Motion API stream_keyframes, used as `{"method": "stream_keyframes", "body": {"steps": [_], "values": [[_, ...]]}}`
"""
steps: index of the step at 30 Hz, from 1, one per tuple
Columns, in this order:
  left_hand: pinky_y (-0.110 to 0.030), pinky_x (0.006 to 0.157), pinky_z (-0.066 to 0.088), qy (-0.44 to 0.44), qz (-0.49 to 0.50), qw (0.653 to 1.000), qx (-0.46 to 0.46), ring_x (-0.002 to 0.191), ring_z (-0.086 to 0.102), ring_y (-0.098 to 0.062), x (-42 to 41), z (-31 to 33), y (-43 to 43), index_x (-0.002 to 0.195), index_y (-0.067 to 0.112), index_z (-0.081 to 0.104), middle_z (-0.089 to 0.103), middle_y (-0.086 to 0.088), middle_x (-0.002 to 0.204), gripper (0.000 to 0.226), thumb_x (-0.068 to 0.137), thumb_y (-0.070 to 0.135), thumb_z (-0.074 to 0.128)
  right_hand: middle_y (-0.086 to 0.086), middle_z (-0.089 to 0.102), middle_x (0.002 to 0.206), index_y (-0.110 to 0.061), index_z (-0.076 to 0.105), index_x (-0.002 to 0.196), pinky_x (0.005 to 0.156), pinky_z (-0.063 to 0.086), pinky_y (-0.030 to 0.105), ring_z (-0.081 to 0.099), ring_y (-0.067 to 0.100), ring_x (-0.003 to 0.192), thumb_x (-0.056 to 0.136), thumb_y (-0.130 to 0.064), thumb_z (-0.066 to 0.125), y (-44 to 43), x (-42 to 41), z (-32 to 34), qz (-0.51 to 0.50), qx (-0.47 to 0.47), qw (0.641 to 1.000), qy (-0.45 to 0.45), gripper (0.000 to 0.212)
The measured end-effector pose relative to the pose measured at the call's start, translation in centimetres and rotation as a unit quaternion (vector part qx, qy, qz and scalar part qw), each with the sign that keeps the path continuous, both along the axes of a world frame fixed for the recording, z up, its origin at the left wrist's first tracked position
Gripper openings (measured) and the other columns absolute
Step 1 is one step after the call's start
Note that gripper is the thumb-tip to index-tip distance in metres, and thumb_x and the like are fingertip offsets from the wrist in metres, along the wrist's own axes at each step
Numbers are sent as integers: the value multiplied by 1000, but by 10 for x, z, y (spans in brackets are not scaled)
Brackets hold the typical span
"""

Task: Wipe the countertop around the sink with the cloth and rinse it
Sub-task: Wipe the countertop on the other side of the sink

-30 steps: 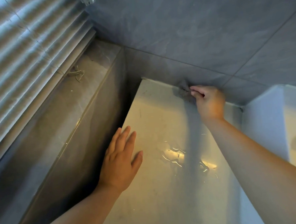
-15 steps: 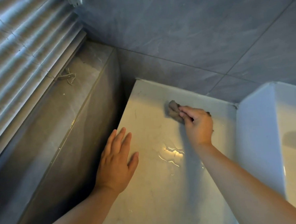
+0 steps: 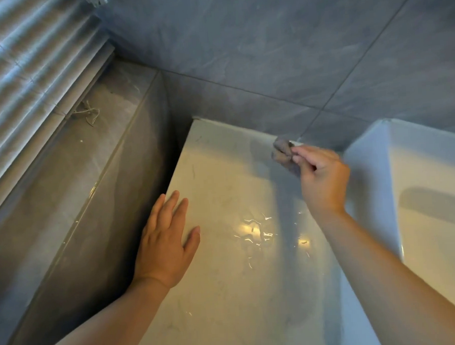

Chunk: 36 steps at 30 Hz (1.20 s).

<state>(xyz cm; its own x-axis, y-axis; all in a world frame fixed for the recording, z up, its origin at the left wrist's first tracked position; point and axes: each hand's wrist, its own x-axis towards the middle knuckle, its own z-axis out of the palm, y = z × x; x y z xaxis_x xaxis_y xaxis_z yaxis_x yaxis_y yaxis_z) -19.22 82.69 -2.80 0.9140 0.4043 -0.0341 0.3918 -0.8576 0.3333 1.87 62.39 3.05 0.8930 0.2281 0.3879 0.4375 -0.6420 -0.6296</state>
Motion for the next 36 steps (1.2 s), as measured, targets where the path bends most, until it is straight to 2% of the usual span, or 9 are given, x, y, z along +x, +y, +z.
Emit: {"method": "stream_keyframes", "body": {"steps": [2, 5, 9, 14, 19, 24, 30, 33, 36], "values": [[-34, 112, 22, -2, 1, 1000, 3, 145, 13, -18, 0, -1, 1, 142, 17, 39, 26, 1, 155, 64, 90, 52, 27, 3, 73, 100, -10, 75, 99, 86, 43, 25, 64, 24, 93, 80, -6, 63, -10, 36, -6, -2, -72, 997, -32, 22], [-37, 113, 24, 3, -1, 1000, 2, 146, 11, -18, 0, -2, 1, 143, 17, 38, 24, 1, 156, 65, 90, 53, 26, 12, 70, 110, -5, 72, 106, 91, 42, 31, 62, 34, 102, 81, -7, 63, -20, 59, -25, -5, -135, 991, 8, 26], [-36, 114, 22, 2, -4, 1000, 7, 146, 11, -18, 0, -2, 1, 144, 17, 37, 23, 1, 156, 65, 91, 52, 25, 15, 60, 127, -3, 62, 122, 103, 35, 36, 53, 35, 117, 87, -7, 61, -23, 48, -46, 7, -162, 986, 29, 35], [-35, 115, 20, -4, -3, 1000, 4, 145, 12, -18, 0, -1, 1, 143, 16, 38, 24, 0, 156, 64, 91, 52, 26, 11, 60, 130, -5, 60, 125, 102, 39, 35, 54, 31, 119, 87, -8, 62, -30, 59, -38, 32, -190, 979, 68, 38], [-34, 115, 18, -3, -6, 1000, 4, 146, 11, -19, -1, -1, 2, 143, 16, 37, 23, 0, 156, 65, 91, 53, 25, 10, 65, 121, -9, 65, 119, 98, 40, 33, 58, 32, 111, 83, -9, 65, -27, 30, -40, 4, -161, 983, 87, 36], [-37, 114, 22, -9, -3, 1000, -3, 145, 13, -21, 0, 0, -1, 142, 15, 39, 25, -1, 156, 65, 90, 52, 26, 3, 70, 111, -15, 69, 110, 85, 48, 37, 61, 31, 93, 80, -10, 67, -33, -36, -40, -16, -142, 989, 38, 30], [-41, 113, 26, -10, -1, 1000, -10, 145, 14, -22, 0, 1, -1, 142, 15, 40, 26, -2, 155, 66, 90, 52, 26, -7, 71, 108, -22, 72, 105, 87, 47, 39, 60, 24, 91, 79, -12, 68, -35, -105, -38, -20, -111, 989, 95, 28], [-42, 113, 27, -11, -1, 1000, -10, 145, 14, -22, 0, 0, -1, 142, 15, 39, 25, -1, 156, 66, 90, 52, 26, -6, 72, 103, -21, 73, 104, 89, 48, 42, 61, 23, 94, 78, -8, 68, -38, -110, -30, -40, -35, 989, 139, 29], [-41, 113, 26, -16, 1, 1000, -11, 145, 14, -22, 0, -1, 0, 142, 15, 40, 26, -1, 155, 66, 89, 52, 26, 2, 72, 102, -14, 72, 104, 87, 51, 45, 64, 28, 94, 76, -9, 63, -42, -77, -11, -86, 22, 994, 70, 29]]}}
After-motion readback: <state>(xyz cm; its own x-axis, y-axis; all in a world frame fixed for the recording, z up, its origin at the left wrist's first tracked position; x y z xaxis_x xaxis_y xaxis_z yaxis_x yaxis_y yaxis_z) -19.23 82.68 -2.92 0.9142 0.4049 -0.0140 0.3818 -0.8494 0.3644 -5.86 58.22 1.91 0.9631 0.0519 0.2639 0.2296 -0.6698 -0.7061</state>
